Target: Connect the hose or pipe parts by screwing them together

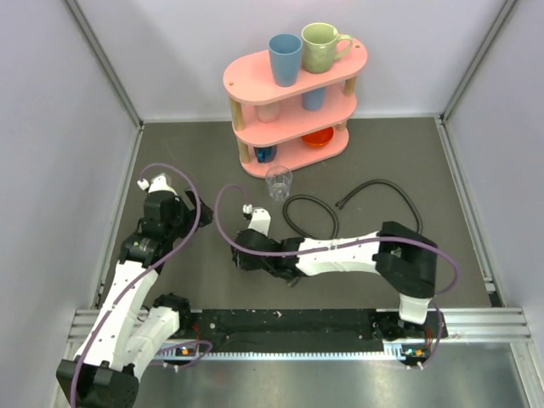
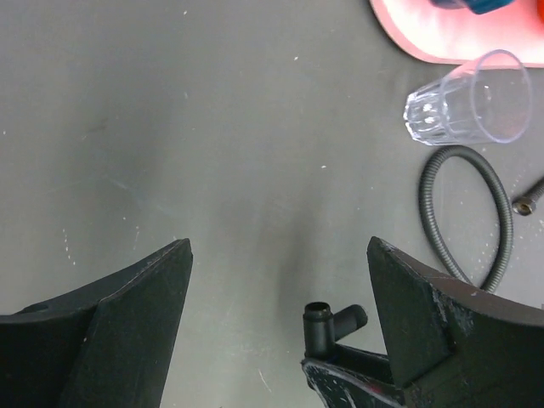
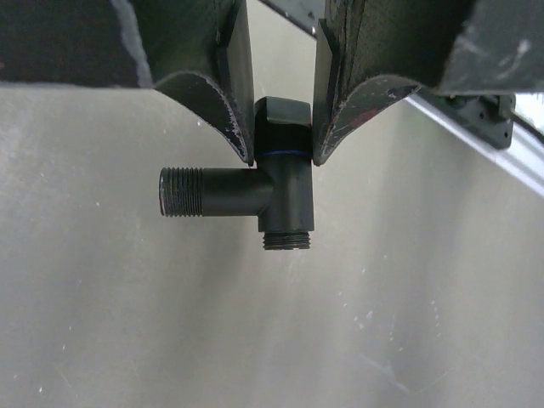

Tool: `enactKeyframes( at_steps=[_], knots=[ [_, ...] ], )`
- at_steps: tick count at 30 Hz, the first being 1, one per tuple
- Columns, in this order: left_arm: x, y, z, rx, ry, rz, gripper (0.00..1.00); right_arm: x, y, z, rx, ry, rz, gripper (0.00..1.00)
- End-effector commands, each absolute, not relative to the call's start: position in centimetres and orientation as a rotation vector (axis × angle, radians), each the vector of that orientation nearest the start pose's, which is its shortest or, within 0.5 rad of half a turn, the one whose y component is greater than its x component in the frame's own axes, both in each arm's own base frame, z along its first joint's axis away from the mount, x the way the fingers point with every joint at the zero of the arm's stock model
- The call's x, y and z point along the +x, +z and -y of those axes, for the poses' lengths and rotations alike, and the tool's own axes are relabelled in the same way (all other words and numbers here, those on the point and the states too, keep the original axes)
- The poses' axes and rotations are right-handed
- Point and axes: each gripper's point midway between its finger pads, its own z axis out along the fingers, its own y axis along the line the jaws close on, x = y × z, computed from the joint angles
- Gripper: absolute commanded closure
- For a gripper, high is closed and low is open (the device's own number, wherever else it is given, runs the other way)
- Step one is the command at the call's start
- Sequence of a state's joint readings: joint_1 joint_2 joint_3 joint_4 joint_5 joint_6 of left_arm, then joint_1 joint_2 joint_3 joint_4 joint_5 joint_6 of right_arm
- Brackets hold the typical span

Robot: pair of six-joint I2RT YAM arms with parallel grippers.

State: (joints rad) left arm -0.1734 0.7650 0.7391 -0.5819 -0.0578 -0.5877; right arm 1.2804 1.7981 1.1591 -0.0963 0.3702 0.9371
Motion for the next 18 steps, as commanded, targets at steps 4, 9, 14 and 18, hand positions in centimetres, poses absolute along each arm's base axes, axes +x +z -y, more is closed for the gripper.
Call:
enactKeyframes(
  at_steps=[4,9,14,18],
  knots=[
    [26.1,16.3,5.0,-0.597,-0.367,-2.160,0.11,18.7,7.4,-47.8,0.024,0.724,-2.358,0.91],
    [26.1,16.3,5.3,-0.598,-0.391,-2.152,0.11,18.7,7.7,-48.9,0.020,0.725,-2.371,0.79],
    [25.8,16.4,5.7,-0.558,-0.410,-2.172,0.12,18.0,9.1,-48.0,-0.115,0.715,-2.360,0.63],
    [25.4,16.5,6.3,-0.519,-0.440,-2.205,0.12,17.7,11.1,-45.9,-0.442,0.655,-2.265,0.57]
  ],
)
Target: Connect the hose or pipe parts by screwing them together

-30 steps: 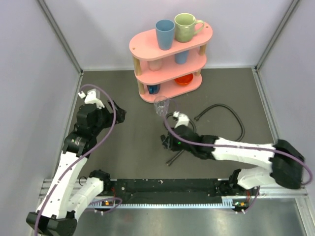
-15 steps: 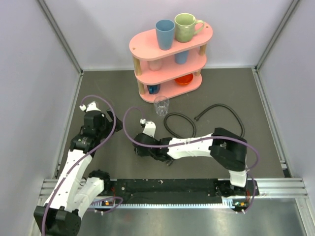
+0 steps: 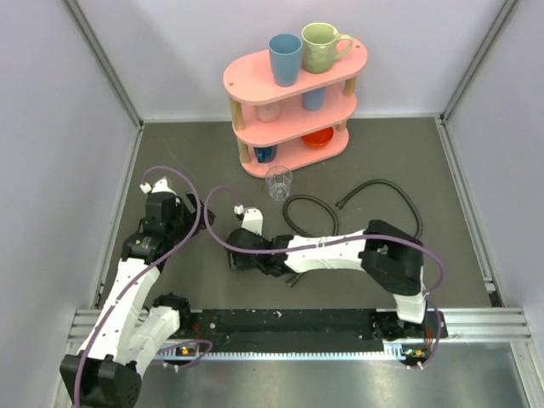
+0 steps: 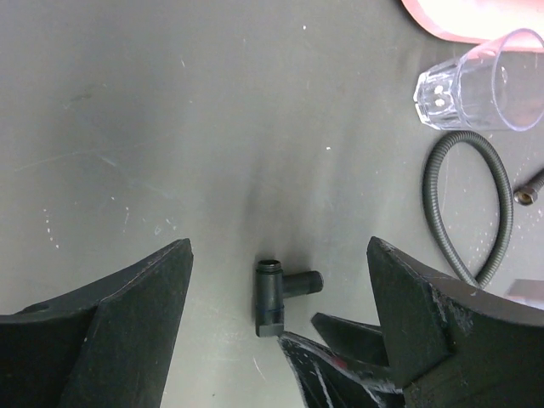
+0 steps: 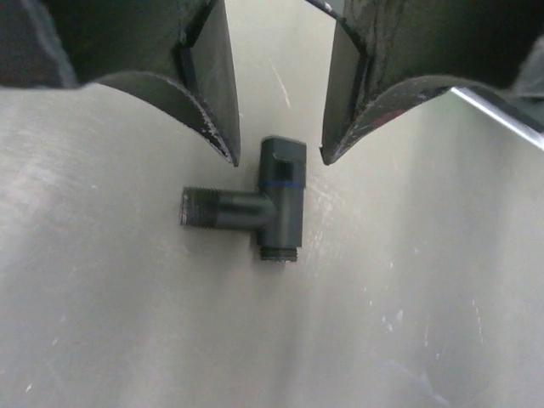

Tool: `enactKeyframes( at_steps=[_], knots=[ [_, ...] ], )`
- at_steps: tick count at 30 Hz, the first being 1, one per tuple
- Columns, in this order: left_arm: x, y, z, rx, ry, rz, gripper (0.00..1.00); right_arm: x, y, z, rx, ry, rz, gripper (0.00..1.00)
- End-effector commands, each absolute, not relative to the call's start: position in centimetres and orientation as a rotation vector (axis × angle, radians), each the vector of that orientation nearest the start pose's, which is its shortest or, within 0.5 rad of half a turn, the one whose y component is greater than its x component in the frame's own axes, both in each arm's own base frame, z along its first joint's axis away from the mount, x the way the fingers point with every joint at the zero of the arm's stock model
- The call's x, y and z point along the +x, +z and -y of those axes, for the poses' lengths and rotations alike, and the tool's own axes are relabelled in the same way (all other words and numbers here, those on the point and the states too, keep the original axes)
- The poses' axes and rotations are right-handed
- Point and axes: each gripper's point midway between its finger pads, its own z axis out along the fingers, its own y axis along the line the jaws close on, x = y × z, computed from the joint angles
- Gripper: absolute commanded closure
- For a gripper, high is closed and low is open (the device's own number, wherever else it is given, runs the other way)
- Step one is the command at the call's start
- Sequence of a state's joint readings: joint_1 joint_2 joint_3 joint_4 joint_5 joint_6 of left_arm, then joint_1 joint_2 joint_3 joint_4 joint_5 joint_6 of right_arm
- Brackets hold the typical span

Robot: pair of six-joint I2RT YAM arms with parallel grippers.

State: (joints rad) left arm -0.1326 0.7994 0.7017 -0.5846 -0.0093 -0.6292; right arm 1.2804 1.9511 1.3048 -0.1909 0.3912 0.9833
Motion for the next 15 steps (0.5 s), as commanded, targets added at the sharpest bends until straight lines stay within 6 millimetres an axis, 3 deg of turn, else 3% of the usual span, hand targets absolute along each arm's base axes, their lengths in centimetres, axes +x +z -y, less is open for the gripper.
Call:
enactKeyframes(
  at_steps=[1,2,4,5,7,11,13,14,15],
  knots=[
    [25.4,16.5,6.5,-0.516,-0.451,-2.207,0.12,18.2,11.5,-45.1,-0.527,0.622,-2.233,0.56],
    [25.3,16.5,6.6,-0.518,-0.459,-2.211,0.12,17.8,11.4,-45.0,-0.615,0.666,-2.203,0.55],
    [25.3,16.4,6.8,-0.524,-0.472,-2.212,0.12,17.0,13.5,-45.4,-0.879,0.742,-2.007,0.53],
    [25.3,16.3,6.8,-0.543,-0.480,-2.212,0.11,16.7,13.0,-45.2,-0.957,0.773,-1.947,0.53],
    [25.5,15.6,6.7,-0.578,-0.476,-2.221,0.11,17.4,13.8,-44.5,-1.088,0.703,-1.772,0.52],
    [26.1,14.2,5.6,-0.712,-0.434,-2.218,0.11,17.8,12.1,-44.2,-1.365,0.760,-1.658,0.51],
    [26.1,12.6,4.2,-0.812,-0.368,-2.232,0.11,17.8,10.3,-43.8,-1.495,0.769,-1.682,0.50],
    [26.1,12.3,4.0,-0.846,-0.364,-2.245,0.11,18.2,10.3,-44.8,-1.531,0.791,-1.678,0.50],
    [26.1,11.6,3.8,-0.863,-0.354,-2.272,0.11,19.1,9.3,-44.2,-1.546,0.767,-1.722,0.50]
  ],
)
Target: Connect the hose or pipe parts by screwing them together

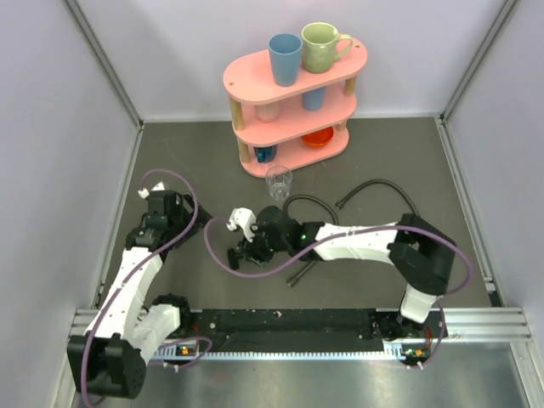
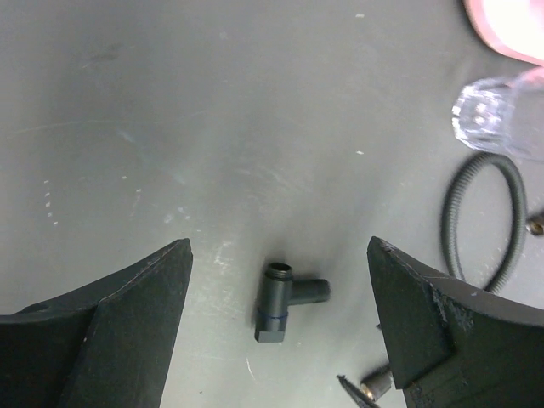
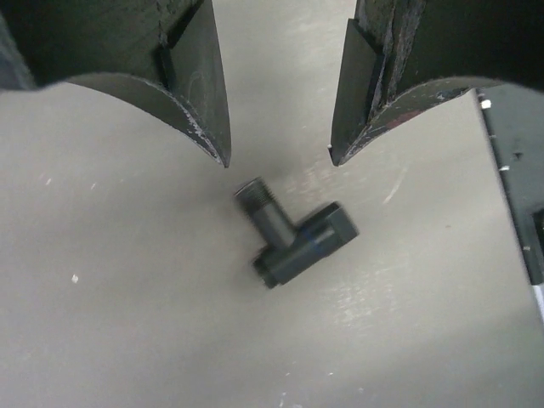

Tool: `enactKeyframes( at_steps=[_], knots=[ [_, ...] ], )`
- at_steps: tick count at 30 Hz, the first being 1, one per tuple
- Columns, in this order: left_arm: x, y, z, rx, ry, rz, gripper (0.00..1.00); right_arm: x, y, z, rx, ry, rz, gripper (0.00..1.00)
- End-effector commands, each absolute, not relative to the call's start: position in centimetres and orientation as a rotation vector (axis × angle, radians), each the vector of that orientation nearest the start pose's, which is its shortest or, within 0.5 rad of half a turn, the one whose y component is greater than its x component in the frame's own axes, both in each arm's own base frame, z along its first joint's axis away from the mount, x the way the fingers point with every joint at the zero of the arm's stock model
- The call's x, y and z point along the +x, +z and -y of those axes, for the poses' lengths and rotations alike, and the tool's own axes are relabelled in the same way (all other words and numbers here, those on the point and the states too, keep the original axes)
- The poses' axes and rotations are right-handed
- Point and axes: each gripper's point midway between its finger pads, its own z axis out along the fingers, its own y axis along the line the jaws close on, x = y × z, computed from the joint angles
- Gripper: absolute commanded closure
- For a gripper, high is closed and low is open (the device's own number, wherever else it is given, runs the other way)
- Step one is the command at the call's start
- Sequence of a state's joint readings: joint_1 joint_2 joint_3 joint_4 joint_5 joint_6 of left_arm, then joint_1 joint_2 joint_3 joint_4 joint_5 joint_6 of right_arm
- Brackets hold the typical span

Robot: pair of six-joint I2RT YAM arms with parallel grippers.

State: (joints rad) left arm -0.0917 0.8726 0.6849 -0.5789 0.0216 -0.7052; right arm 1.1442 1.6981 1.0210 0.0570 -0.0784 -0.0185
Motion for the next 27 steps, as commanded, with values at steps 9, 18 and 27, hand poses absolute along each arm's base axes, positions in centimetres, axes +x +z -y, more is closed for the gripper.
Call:
enactKeyframes(
  at_steps=[9,18,27],
  knots=[
    [26.2,9.9,4.9,-0.823,-0.514,-2.387,0.13,19.8,5.5,-45.7,-1.739,0.820,-1.647,0.52],
    [26.3,9.3,5.7,-0.814,-0.618,-2.409,0.15,20.3,4.4,-46.8,-1.739,0.828,-1.639,0.56],
    [26.4,10.7,8.3,-0.657,-0.841,-2.401,0.30,22.3,7.0,-45.8,-1.479,0.734,-1.582,1.00]
  ],
)
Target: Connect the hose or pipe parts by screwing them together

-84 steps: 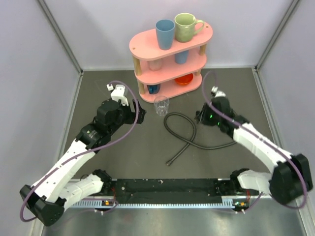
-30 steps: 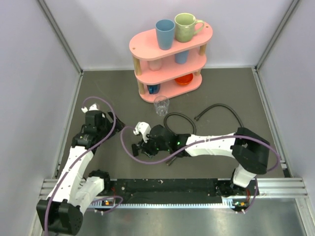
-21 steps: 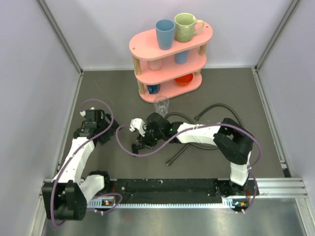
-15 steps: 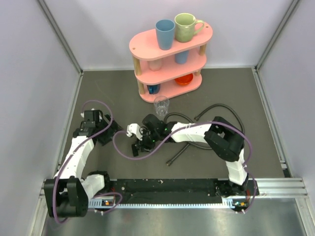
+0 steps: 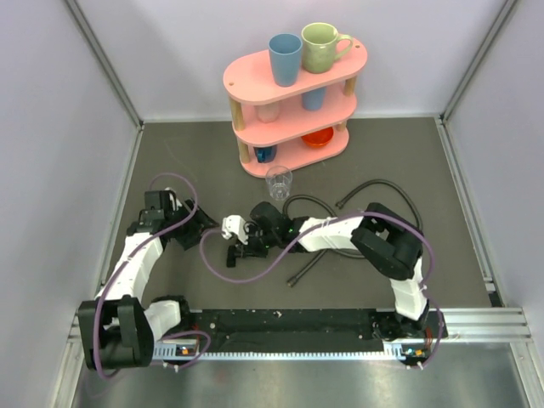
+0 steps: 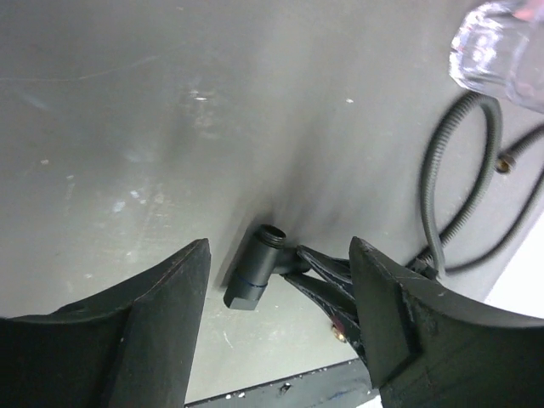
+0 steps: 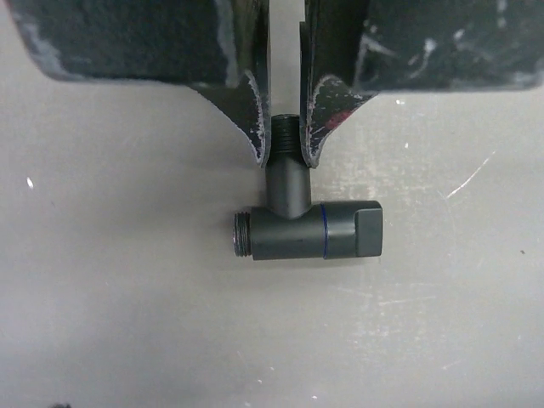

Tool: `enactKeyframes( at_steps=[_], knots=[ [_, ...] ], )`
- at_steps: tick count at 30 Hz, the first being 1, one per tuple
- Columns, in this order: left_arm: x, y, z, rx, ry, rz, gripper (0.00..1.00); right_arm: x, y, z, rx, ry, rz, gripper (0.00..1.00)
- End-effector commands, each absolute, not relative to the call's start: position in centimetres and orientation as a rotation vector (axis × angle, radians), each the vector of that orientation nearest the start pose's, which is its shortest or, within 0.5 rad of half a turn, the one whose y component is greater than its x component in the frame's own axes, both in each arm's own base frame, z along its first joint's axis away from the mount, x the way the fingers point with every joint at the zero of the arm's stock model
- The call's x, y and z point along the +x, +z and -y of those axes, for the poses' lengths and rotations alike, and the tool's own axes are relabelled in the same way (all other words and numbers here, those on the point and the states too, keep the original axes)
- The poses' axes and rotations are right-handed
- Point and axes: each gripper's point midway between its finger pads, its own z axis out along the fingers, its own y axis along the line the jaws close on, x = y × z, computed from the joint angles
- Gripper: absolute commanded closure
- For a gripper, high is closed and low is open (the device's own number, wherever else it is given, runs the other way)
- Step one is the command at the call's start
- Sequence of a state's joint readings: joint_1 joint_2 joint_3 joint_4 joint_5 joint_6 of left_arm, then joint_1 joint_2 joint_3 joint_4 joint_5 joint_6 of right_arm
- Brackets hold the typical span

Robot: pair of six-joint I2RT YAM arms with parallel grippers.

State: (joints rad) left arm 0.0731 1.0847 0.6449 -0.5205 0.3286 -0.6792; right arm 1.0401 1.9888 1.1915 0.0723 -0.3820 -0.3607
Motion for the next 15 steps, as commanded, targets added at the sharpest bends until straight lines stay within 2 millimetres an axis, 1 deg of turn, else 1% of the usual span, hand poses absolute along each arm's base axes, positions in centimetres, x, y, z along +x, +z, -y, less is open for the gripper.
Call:
enactKeyframes(
  at_steps=[1,2,3,4,5,6,8,9,10,11,12,13,14,15],
  knots=[
    [26.5,11.2,8.8,-0.596,-0.883,-2.390,0.31,22.7,8.0,-45.5,-1.430,0.719,-1.572,1.00],
    [26.3,11.6,9.3,-0.570,-0.930,-2.398,0.32,22.7,9.9,-45.3,-1.383,0.730,-1.538,1.00],
    [26.1,12.0,9.9,-0.541,-0.981,-2.399,0.32,22.2,10.0,-44.6,-1.354,0.745,-1.553,1.00],
    [26.2,12.3,10.1,-0.498,-0.995,-2.394,0.33,22.5,11.1,-44.5,-1.306,0.741,-1.533,1.00],
    [26.1,12.3,10.3,-0.480,-1.004,-2.402,0.33,22.5,13.2,-44.1,-1.259,0.747,-1.504,1.00],
    [26.0,12.7,10.5,-0.455,-1.025,-2.397,0.34,22.3,13.0,-43.2,-1.239,0.745,-1.519,1.00],
    [25.9,13.3,10.8,-0.375,-1.048,-2.367,0.34,22.4,14.7,-42.6,-1.180,0.747,-1.479,1.00],
    [25.5,14.0,11.7,-0.320,-1.122,-2.340,0.34,22.0,15.1,-42.1,-1.171,0.753,-1.471,1.00],
    [25.1,14.4,12.1,-0.286,-1.160,-2.314,0.34,22.0,15.5,-41.8,-1.160,0.754,-1.472,1.00],
    [25.2,15.3,12.7,-0.230,-1.198,-2.264,0.34,21.9,15.9,-41.6,-1.152,0.756,-1.468,1.00],
    [24.9,15.9,13.4,-0.183,-1.236,-2.242,0.30,21.8,16.8,-41.3,-1.129,0.763,-1.461,1.00],
    [24.2,16.3,14.0,-0.153,-1.283,-2.232,0.29,21.7,17.2,-41.1,-1.119,0.765,-1.455,1.00],
    [24.0,16.9,14.3,-0.115,-1.291,-2.210,0.28,21.5,17.7,-40.8,-1.110,0.770,-1.449,1.00],
    [23.7,17.4,14.8,-0.076,-1.305,-2.194,0.28,21.4,18.8,-40.3,-1.085,0.773,-1.436,1.00]
  ],
)
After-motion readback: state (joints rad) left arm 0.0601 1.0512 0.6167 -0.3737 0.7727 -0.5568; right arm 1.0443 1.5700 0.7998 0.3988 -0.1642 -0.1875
